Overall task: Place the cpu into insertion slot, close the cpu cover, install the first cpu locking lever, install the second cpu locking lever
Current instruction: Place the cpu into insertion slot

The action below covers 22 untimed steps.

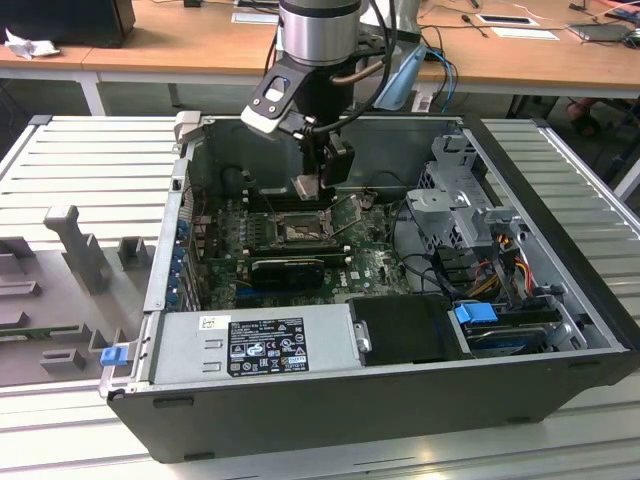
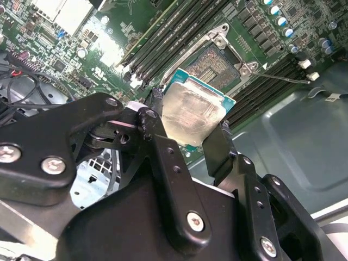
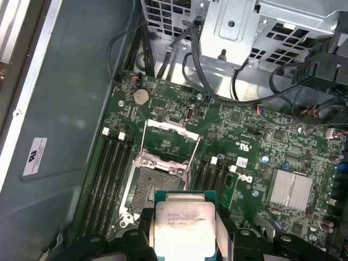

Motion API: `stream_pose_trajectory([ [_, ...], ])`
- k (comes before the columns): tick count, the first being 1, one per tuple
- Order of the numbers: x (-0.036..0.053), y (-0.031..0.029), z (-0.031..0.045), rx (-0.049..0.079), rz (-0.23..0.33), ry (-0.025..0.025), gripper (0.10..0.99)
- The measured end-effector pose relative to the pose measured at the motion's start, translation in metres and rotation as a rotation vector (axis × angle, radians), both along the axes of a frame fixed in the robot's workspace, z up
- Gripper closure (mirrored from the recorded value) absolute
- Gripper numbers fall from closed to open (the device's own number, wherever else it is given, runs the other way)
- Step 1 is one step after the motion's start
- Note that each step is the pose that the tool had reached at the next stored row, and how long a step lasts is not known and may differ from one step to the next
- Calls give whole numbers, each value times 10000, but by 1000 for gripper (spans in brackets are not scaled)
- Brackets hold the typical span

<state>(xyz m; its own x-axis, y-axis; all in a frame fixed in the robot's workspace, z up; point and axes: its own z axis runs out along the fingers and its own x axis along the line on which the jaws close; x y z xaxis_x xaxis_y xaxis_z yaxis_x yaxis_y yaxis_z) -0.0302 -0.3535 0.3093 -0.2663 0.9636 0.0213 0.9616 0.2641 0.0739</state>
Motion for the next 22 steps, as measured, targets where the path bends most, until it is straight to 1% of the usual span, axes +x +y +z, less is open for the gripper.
stream_pose_trajectory([
  [6, -2, 0, -10, -1, -73, 0, 549],
  [10, -2, 0, -17, -2, -217, 1, 549],
  [14, -2, 0, -23, -1, -401, 0, 549],
  [18, -2, 0, -34, 0, -713, -1, 549],
  [22, -2, 0, -108, -1, -1088, 0, 549],
])
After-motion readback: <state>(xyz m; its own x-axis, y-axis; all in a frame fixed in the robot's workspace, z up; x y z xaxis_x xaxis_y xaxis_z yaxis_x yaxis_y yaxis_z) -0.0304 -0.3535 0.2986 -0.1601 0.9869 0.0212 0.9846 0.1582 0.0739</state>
